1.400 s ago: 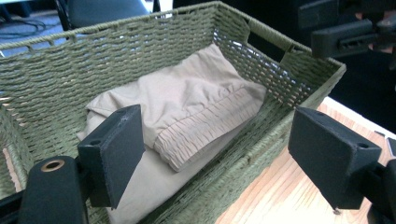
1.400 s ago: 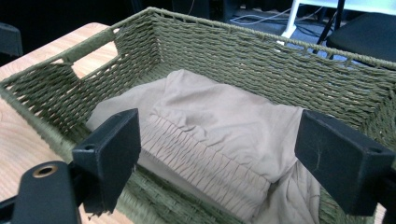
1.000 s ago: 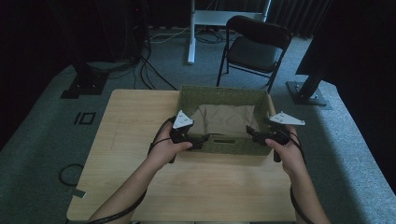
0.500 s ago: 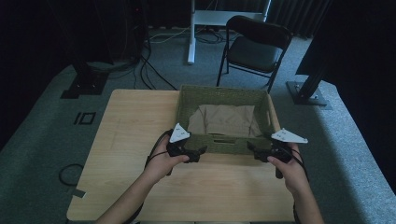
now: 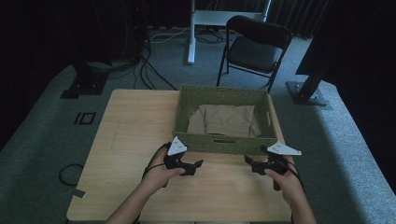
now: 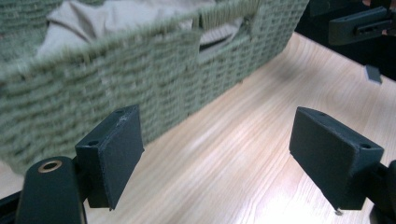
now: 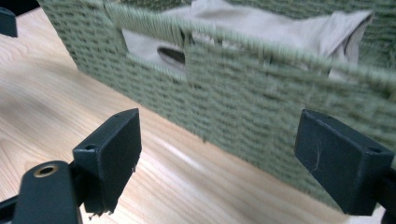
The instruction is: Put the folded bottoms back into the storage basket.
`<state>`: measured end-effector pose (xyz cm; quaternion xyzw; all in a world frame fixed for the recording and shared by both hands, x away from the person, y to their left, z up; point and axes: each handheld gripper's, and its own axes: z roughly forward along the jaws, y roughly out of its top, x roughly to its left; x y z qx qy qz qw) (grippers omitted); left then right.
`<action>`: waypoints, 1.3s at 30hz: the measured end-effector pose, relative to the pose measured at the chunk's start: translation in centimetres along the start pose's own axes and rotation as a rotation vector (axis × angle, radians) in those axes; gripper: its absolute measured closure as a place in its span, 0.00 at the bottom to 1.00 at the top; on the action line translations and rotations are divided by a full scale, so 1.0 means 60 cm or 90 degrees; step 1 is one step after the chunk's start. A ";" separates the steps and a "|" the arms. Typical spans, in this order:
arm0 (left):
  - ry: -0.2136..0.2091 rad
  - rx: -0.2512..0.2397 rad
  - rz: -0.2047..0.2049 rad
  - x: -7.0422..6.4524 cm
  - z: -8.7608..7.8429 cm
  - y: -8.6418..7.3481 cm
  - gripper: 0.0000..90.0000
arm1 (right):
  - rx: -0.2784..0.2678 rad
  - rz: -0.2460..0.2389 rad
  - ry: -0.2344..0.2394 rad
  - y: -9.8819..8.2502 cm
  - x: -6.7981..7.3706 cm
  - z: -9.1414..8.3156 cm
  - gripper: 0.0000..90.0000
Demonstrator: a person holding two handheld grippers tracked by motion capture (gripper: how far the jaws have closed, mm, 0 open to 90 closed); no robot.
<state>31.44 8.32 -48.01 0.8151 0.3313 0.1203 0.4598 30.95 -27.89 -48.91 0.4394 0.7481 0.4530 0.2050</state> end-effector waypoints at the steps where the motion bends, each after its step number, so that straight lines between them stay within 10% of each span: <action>1: 0.000 0.003 -0.001 0.001 0.001 -0.006 0.21 | 0.003 0.000 -0.002 -0.005 -0.001 0.002 0.16; 23: 0.062 0.048 -0.038 0.035 0.008 -0.105 0.21 | 0.089 0.036 -0.033 -0.097 -0.022 0.035 0.16; 39: 0.123 0.074 -0.052 0.042 0.006 -0.131 0.21 | 0.133 0.012 -0.089 -0.103 -0.021 0.041 0.16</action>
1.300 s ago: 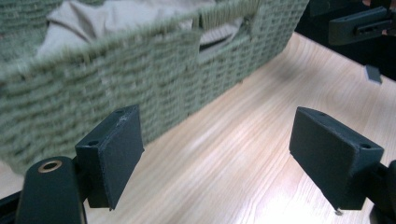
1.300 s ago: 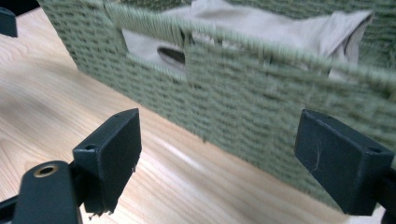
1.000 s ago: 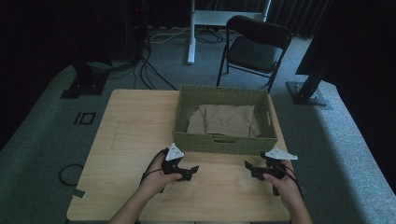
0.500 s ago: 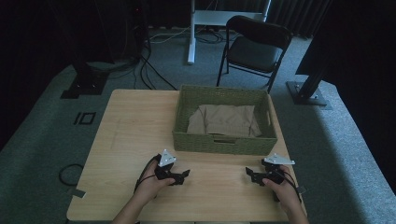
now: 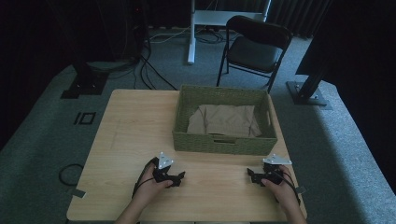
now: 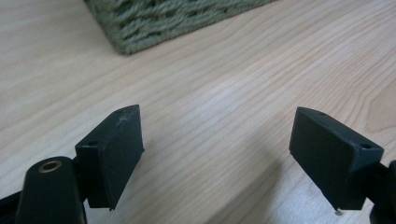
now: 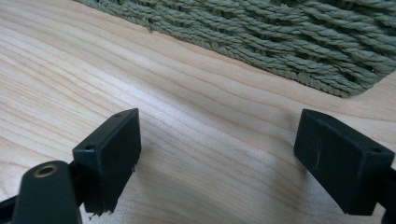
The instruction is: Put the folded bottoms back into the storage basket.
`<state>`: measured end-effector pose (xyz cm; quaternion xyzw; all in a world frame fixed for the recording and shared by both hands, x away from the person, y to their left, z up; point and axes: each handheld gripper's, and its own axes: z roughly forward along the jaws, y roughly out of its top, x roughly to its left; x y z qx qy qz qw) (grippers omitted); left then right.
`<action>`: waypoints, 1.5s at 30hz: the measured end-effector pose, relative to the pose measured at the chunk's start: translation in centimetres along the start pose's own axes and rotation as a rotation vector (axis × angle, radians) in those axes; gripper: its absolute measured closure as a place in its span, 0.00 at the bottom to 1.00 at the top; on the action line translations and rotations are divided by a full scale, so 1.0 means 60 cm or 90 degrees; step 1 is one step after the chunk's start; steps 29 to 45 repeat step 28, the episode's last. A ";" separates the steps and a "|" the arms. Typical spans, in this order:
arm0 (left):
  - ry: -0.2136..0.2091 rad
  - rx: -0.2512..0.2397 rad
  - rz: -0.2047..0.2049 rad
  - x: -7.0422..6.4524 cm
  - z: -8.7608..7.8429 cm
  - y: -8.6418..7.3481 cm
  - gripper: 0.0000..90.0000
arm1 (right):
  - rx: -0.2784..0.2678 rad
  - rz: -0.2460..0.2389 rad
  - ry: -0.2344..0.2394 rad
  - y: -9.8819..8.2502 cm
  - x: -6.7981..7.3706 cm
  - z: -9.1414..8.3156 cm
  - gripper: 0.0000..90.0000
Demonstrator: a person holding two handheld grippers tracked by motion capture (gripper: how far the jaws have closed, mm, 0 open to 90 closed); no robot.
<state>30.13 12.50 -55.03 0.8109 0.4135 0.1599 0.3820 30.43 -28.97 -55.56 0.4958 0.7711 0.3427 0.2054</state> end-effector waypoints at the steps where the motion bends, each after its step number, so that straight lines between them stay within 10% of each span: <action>1: 0.006 -0.011 -0.007 0.001 -0.001 0.000 0.21 | 0.001 -0.002 -0.003 0.000 0.001 0.000 0.16; 18: 0.073 0.035 -0.005 0.001 0.003 -0.001 0.19 | 0.004 0.001 -0.016 0.001 0.002 0.002 0.15; 45: 0.086 0.040 -0.016 0.000 0.004 -0.001 0.15 | 0.004 0.001 -0.016 0.001 0.002 0.002 0.15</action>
